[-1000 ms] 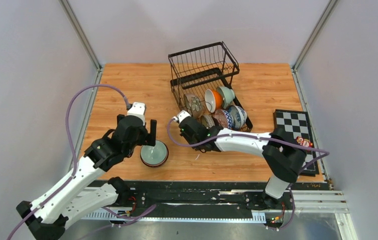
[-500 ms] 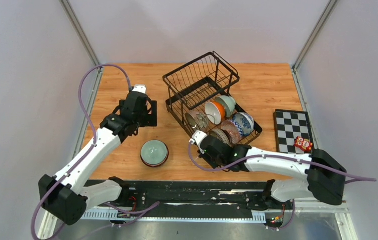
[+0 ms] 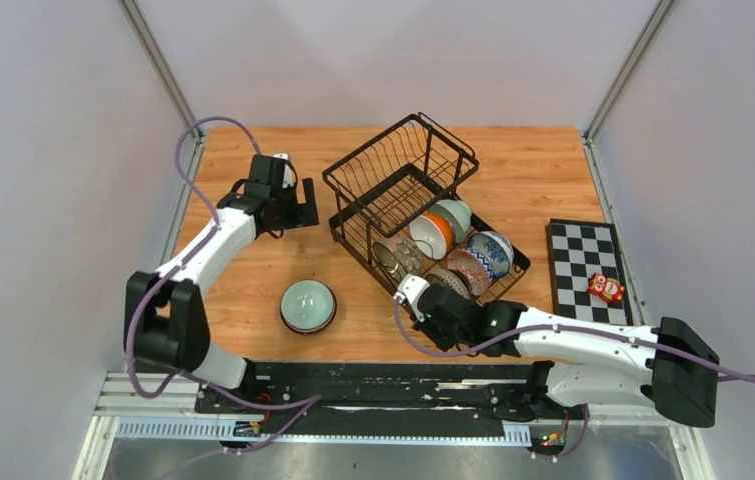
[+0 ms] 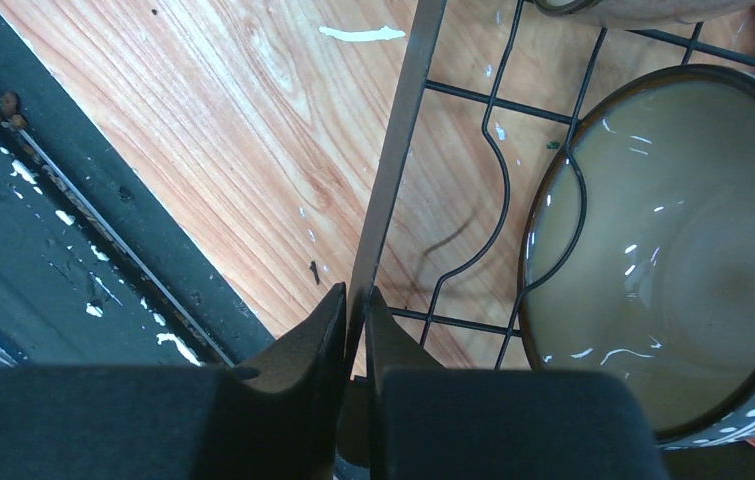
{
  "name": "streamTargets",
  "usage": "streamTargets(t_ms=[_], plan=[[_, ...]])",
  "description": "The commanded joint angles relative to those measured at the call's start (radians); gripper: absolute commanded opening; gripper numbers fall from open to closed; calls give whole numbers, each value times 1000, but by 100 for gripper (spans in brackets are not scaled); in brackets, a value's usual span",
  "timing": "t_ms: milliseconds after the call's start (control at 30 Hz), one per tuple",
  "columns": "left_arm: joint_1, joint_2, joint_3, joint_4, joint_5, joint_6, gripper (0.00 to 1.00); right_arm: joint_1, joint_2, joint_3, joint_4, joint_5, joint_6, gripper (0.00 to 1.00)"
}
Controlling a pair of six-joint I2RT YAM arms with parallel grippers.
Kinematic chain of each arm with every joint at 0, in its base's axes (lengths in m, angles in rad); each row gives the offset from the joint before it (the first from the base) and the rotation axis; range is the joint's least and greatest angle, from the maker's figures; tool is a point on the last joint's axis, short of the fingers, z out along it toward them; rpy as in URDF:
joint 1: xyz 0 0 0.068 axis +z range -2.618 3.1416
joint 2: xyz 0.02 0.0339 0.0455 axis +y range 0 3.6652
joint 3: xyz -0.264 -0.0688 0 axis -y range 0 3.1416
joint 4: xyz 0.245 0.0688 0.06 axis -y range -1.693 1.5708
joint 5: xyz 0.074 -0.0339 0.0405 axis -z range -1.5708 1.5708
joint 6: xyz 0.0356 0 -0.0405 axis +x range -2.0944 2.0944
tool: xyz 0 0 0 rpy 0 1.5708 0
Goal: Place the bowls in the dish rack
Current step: Adjust the dish rack at the center of the board.
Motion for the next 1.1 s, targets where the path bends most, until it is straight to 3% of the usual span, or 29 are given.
streamTargets(t_ms=[0,333,467,633,767,1067], plan=[[10,134,75,109,161,-24,99,36,-34,-9,14,-76,15,3],[9,379,251,95,264,36,97,43,-49,-33,33,-83,44,3],[10,464,311,89,382,38,90,43,-45,-31,34,-72,53,3],[10,533,342,82,418,42,83,42,-37,-13,38,-59,76,3],[7,559,361,78,458,38,73,43,-33,-2,39,-47,82,3],[-41,604,433,18,422,70,42,44,-56,10,30,-10,129,7]])
